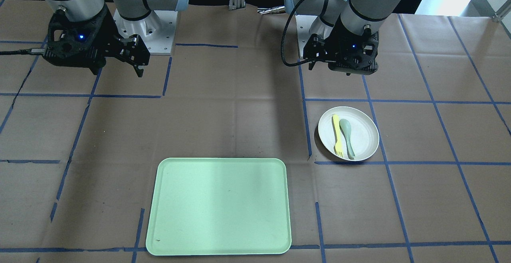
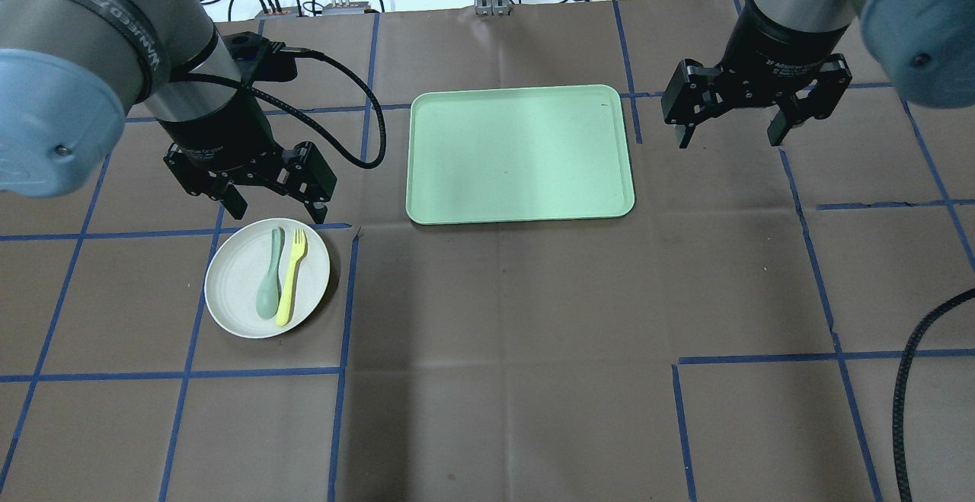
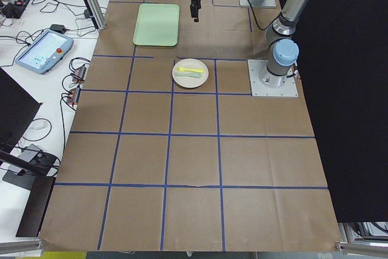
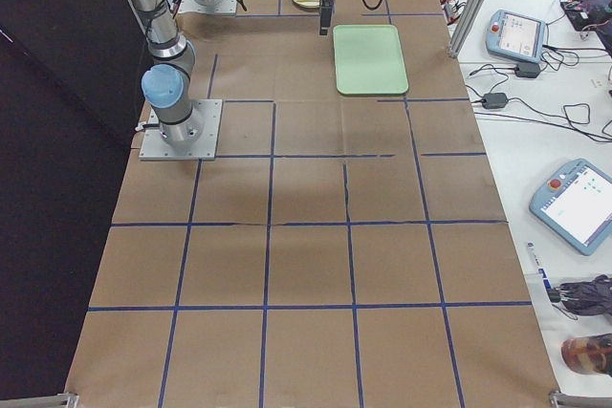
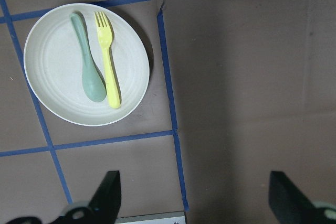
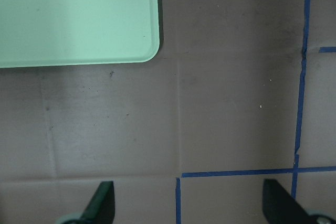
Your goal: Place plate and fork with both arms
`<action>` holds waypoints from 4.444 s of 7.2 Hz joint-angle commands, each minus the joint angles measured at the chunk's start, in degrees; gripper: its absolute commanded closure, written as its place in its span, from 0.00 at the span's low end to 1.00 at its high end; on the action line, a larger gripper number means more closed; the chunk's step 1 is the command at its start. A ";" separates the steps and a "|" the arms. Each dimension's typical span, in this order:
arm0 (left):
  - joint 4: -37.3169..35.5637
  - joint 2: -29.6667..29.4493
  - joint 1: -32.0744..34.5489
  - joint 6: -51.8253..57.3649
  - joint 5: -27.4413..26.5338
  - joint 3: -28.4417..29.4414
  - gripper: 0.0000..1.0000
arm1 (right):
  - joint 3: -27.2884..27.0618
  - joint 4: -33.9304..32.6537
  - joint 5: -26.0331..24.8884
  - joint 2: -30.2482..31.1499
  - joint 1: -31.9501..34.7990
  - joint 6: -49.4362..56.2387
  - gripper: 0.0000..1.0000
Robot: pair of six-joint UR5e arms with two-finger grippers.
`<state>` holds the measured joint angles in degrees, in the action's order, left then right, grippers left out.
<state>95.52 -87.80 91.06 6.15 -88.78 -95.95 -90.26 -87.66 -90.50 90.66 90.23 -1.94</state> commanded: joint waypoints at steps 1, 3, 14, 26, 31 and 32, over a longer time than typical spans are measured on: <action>-0.25 -0.61 0.00 0.00 0.10 -0.03 0.00 | 0.08 0.21 0.33 0.22 0.30 -0.08 0.00; -1.22 -0.61 0.00 0.00 0.01 -0.20 0.00 | 0.08 0.21 0.33 0.13 0.30 0.01 0.00; -3.06 -1.23 -4.20 1.31 0.01 -2.73 0.00 | -0.97 -0.50 -0.03 -0.57 0.21 0.27 0.00; -38.65 -16.34 -30.85 31.20 6.78 -23.41 0.02 | -0.88 -0.32 -0.20 -0.48 0.30 0.19 0.00; -38.39 -17.05 -31.11 31.03 6.34 -23.32 0.31 | -0.88 -0.32 0.24 -0.57 0.30 0.19 0.00; -38.40 -18.09 -31.38 30.85 6.34 -23.23 0.31 | -0.88 -0.32 0.24 -0.57 0.30 0.19 0.00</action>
<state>57.13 -105.01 59.91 37.17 -82.42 -119.27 -91.14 -87.98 -90.29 90.12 90.53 -1.76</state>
